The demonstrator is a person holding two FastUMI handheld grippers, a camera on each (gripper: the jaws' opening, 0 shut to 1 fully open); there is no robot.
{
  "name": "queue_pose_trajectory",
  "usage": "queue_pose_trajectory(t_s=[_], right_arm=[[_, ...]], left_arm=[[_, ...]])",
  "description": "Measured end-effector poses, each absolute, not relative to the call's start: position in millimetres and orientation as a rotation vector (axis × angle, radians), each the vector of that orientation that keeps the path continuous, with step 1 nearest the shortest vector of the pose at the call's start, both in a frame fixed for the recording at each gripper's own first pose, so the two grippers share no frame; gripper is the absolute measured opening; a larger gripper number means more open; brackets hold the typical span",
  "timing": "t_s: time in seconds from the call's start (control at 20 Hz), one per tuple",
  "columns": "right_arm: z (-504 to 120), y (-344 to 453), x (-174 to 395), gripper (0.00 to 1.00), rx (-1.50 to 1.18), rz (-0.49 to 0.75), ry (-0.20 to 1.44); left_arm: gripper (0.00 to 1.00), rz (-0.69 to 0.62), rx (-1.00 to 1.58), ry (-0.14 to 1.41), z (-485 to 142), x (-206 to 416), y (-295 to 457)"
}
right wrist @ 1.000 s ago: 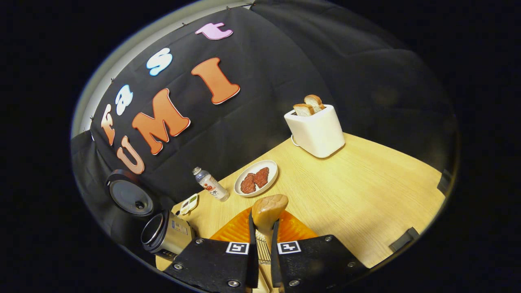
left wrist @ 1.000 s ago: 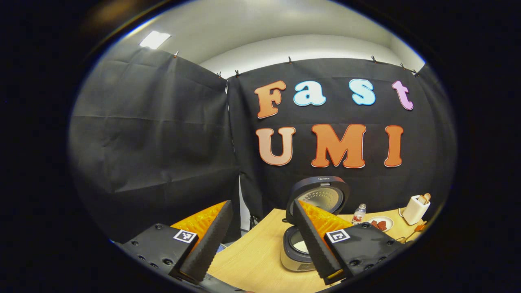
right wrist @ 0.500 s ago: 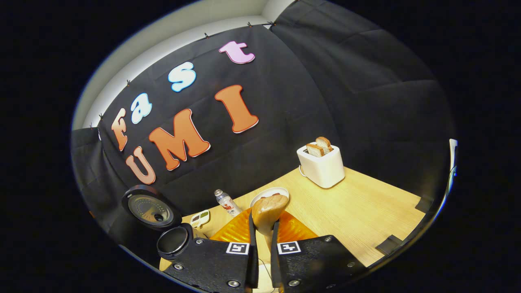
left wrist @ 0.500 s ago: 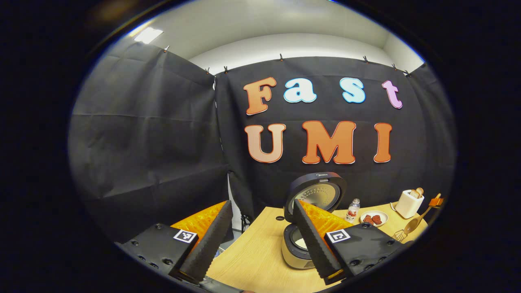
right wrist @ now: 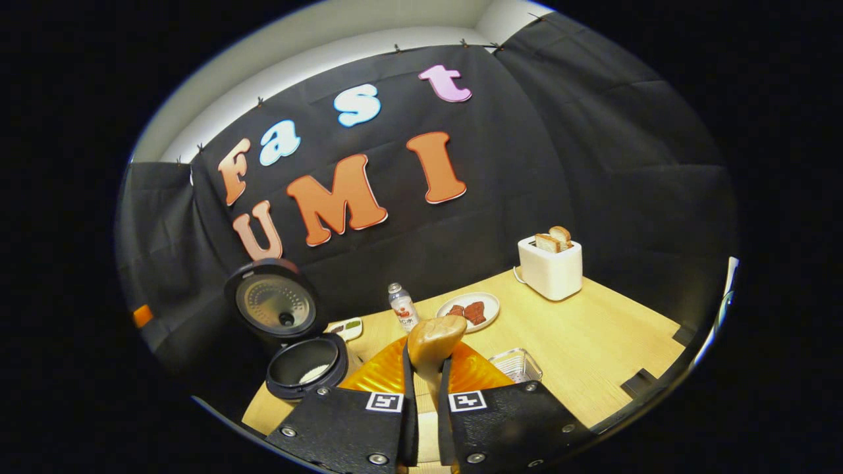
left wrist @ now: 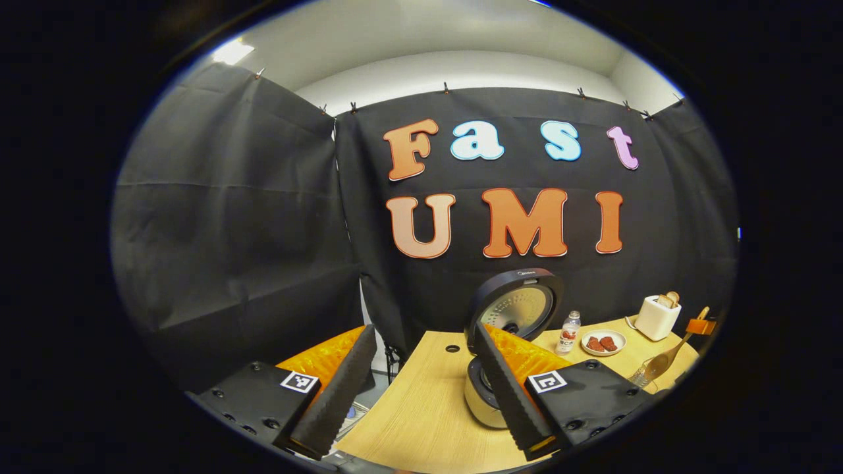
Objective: Close the left gripper, press the button to open the rice cooker; take a wooden spoon from the chopstick holder with the right hand, scoop a spoonful of rice and pour it into the rice cooker, then put the wooden spoon back into the chopstick holder.
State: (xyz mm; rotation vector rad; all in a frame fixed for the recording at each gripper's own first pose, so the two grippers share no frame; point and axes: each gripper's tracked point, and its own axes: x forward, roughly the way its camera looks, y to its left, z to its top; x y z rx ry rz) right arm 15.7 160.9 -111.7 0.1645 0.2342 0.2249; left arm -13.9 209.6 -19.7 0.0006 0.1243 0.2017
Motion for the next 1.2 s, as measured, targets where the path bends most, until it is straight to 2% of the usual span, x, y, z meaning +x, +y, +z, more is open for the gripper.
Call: queue_pose_trajectory(t_s=[0.65,0.9,1.2], right_arm=[[-220.2,191.3,8.5,0.11,-0.253,0.266,0.298],[-240.6,213.0,-5.5,0.11,-0.001,0.297,0.405],[-242.2,211.7,-0.5,0.11,0.389,0.264,0.493]], left_arm=[[1.0,0.213,0.011,0.174,-40.8,-14.2,221.6],[1.0,0.215,-0.001,0.197,-52.2,-16.7,225.8],[1.0,0.213,-0.009,0.2,-53.9,-15.1,226.2]])
